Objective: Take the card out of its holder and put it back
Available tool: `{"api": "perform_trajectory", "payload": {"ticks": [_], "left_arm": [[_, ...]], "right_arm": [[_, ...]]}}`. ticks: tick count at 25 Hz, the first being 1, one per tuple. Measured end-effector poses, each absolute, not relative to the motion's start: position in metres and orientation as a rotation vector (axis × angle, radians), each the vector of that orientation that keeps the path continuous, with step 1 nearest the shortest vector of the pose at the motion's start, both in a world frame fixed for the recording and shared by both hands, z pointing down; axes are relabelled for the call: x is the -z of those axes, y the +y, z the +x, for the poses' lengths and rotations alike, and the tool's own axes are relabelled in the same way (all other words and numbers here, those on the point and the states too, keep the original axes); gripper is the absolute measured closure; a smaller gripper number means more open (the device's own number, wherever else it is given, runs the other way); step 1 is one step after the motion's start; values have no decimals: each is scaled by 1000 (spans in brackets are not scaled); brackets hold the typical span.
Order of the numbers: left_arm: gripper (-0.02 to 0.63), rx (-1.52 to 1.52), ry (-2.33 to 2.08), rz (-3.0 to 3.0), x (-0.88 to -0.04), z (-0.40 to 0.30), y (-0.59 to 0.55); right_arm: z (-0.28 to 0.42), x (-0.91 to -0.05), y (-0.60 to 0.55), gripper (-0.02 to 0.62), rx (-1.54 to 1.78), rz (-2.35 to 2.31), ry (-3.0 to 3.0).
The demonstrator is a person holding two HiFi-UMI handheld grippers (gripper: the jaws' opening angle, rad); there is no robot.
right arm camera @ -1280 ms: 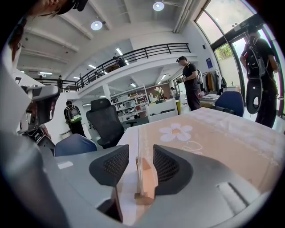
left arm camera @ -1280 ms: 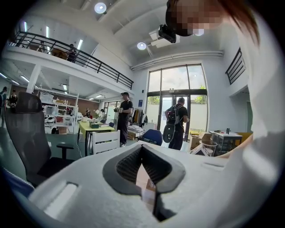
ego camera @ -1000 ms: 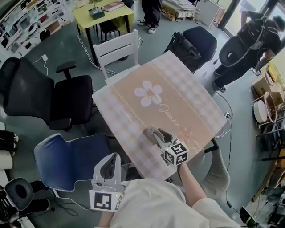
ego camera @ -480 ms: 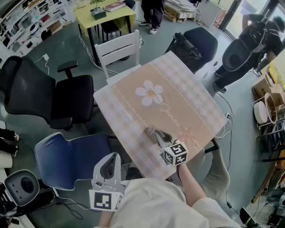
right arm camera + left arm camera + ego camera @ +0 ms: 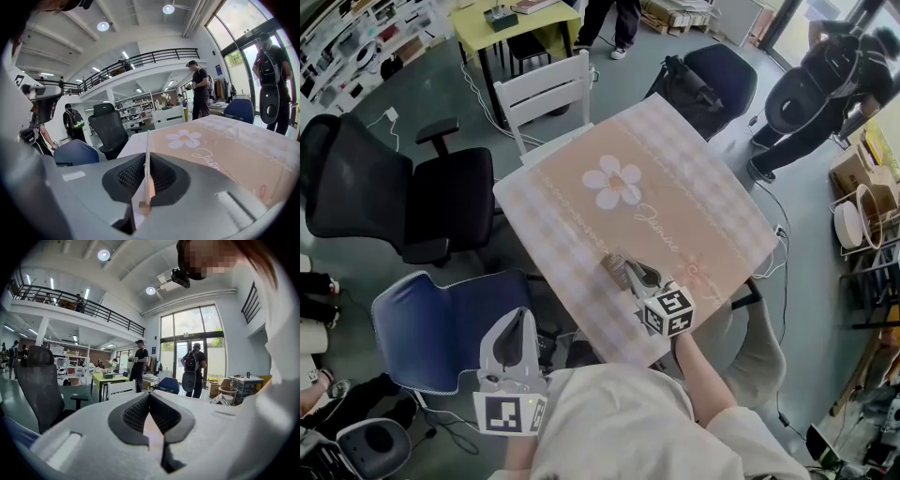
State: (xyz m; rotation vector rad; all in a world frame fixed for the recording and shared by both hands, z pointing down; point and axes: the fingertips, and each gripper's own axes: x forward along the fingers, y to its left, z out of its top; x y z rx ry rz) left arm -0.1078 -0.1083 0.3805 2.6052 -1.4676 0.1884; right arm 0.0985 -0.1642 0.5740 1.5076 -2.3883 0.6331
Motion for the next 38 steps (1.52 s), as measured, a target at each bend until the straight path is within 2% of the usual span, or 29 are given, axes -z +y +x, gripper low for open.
{"api": "perform_trajectory", "payload": {"ticks": [38], "left_arm": [[607,-161,-1460,2623,-378,-113,-108]], "right_arm": [[107,-535,-171,577,-505,1551,-2402]]}}
